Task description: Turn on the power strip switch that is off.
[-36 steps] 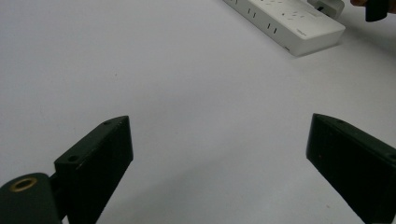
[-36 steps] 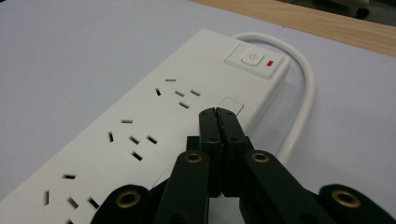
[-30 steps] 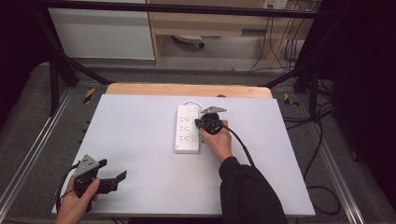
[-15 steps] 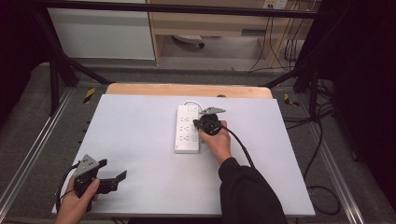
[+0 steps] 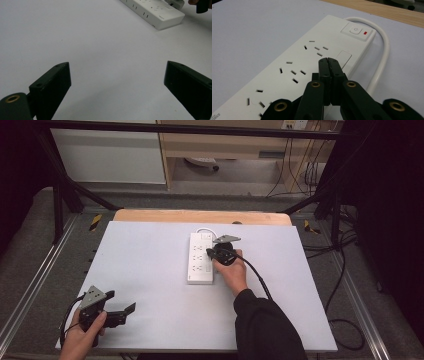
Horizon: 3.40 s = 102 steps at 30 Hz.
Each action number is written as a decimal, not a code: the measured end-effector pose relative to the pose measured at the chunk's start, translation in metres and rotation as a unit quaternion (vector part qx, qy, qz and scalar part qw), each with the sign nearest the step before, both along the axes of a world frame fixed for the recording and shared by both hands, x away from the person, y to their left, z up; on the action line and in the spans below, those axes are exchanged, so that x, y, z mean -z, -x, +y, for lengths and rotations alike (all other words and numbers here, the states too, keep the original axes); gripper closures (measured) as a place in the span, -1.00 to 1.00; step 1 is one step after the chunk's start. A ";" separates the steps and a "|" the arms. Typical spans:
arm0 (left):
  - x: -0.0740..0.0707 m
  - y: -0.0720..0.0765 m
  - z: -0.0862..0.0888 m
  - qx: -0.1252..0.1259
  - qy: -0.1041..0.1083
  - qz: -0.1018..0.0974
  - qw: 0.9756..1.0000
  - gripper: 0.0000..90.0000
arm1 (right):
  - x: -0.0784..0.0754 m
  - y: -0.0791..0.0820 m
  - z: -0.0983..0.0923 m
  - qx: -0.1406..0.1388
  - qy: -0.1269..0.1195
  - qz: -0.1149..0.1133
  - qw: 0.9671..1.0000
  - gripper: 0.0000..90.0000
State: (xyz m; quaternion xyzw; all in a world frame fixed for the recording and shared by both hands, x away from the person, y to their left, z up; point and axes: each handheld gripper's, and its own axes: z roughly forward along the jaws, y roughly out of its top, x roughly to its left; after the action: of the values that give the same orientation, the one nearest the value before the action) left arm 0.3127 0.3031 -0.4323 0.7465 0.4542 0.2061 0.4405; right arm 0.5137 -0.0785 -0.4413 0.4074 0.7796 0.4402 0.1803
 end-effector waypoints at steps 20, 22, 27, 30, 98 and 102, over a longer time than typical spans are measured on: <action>0.000 0.000 0.000 0.000 0.000 0.000 1.000 -0.84 | 0.001 0.000 0.000 0.000 -0.002 0.001 1.000 1.00; 0.000 0.000 0.000 0.001 0.000 0.001 1.000 -0.84 | 0.001 0.000 0.000 0.001 -0.001 -0.001 1.000 1.00; 0.000 0.000 0.000 0.000 -0.001 0.000 1.000 -0.84 | 0.001 0.000 0.000 0.001 -0.002 0.001 1.000 1.00; 0.000 0.000 0.000 0.000 -0.001 0.000 1.000 -0.84 | 0.001 0.000 0.000 0.001 -0.002 0.000 1.000 1.00; 0.000 0.000 0.000 -0.001 -0.001 0.000 1.000 -0.85 | 0.000 0.003 -0.002 0.001 -0.013 -0.001 1.000 1.00; 0.000 0.000 0.000 -0.001 -0.001 0.000 1.000 -0.85 | 0.000 0.003 -0.004 0.005 -0.016 -0.001 1.000 1.00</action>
State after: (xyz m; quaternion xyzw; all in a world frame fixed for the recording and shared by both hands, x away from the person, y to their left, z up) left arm 0.3124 0.3031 -0.4321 0.7463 0.4547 0.2071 0.4397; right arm 0.5105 -0.0825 -0.4410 0.4136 0.7704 0.4518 0.1769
